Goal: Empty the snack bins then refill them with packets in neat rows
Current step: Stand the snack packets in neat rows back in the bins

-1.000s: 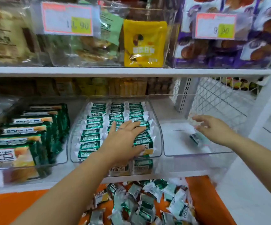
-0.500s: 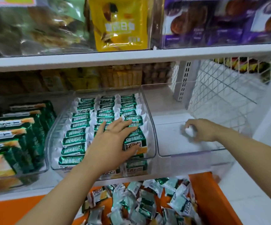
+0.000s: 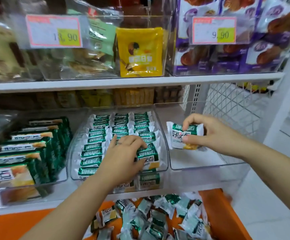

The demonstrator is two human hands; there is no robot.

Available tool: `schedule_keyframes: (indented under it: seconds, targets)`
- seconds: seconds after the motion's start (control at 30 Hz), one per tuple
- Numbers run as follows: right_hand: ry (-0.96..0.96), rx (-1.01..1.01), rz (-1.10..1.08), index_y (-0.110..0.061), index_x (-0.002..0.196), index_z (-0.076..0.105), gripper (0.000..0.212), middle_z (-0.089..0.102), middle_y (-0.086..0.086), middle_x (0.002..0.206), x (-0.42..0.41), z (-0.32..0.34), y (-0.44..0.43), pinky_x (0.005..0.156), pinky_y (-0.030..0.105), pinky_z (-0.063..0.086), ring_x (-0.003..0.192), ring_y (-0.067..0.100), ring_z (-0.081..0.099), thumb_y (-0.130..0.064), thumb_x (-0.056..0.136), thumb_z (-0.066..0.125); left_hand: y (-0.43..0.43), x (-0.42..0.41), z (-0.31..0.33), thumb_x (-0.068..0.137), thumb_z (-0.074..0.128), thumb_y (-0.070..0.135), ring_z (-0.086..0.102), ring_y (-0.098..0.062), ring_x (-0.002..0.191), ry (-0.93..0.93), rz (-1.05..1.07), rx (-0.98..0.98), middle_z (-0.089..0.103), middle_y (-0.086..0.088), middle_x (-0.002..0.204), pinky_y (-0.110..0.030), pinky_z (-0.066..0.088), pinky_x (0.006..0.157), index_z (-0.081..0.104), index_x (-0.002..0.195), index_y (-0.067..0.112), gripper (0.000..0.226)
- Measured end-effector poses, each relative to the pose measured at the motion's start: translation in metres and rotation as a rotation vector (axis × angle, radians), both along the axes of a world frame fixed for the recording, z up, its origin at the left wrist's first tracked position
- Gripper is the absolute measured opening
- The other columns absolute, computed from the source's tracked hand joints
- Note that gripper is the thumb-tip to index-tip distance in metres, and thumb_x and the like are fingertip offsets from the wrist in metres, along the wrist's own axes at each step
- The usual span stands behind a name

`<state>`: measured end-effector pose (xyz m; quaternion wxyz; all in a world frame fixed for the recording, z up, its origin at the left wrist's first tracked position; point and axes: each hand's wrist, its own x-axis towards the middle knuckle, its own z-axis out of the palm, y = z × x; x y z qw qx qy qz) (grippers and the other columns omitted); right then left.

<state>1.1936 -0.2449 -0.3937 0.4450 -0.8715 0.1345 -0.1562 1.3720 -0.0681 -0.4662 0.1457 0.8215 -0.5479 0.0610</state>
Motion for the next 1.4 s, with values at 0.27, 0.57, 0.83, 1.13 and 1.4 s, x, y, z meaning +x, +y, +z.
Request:
schedule_keyframes:
  seconds: [0.27, 0.57, 0.83, 1.13, 1.4]
  targets:
    - [0.218, -0.614, 0.158, -0.035, 0.099, 0.052, 0.026, 0.057, -0.009, 0.077, 0.038, -0.018, 0.045, 0.056, 0.016, 0.031, 0.063, 0.002, 0.051, -0.028, 0.083, 0.071, 0.012, 0.01, 0.008, 0.092, 0.056, 0.04, 0.044, -0.008, 0.123, 0.107, 0.017, -0.064, 0.05, 0.019, 0.125, -0.044, 0.011, 0.118, 0.056, 0.109, 0.036, 0.017]
    - [0.055, -0.85, 0.159, -0.024, 0.087, 0.06, 0.02, 0.055, -0.015, 0.082, 0.053, -0.062, 0.051, 0.106, 0.023, 0.022, 0.09, 0.012, 0.052, -0.037, 0.079, 0.073, 0.037, 0.014, 0.008, 0.095, 0.055, 0.03, 0.042, -0.008, 0.127, 0.141, 0.029, -0.14, 0.052, 0.016, 0.126, -0.044, 0.011, 0.118, 0.06, 0.112, 0.033, 0.019]
    - [0.05, -1.147, 0.135, -0.032, 0.106, 0.068, 0.041, 0.067, -0.016, 0.112, 0.038, -0.074, 0.055, 0.11, 0.045, 0.033, 0.108, 0.013, 0.061, -0.038, 0.068, 0.081, 0.041, 0.009, -0.012, 0.094, 0.038, 0.047, 0.044, -0.014, 0.13, -0.021, -0.075, -0.081, 0.046, 0.012, 0.14, -0.052, 0.018, 0.116, 0.054, 0.127, 0.035, 0.039]
    - [0.061, -0.647, -0.097, -0.032, 0.145, 0.031, 0.046, 0.028, -0.015, 0.151, 0.031, -0.068, 0.022, 0.115, 0.022, 0.003, 0.142, 0.006, 0.022, -0.041, 0.1, 0.032, 0.0, -0.005, 0.014, 0.102, 0.033, 0.041, 0.011, -0.008, 0.146, 0.058, 0.018, 0.012, 0.02, 0.013, 0.157, -0.043, -0.005, 0.118, 0.029, 0.148, 0.032, 0.047]
    - [0.101, -0.443, -0.104, -0.033, 0.148, 0.023, 0.049, 0.03, -0.015, 0.151, 0.033, -0.08, 0.018, 0.106, 0.012, 0.014, 0.139, 0.003, 0.024, -0.032, 0.102, 0.037, -0.04, -0.01, -0.001, 0.1, 0.012, 0.054, -0.004, -0.022, 0.148, -0.022, 0.119, 0.358, -0.002, -0.003, 0.162, -0.053, -0.009, 0.115, 0.0, 0.154, 0.021, 0.064]
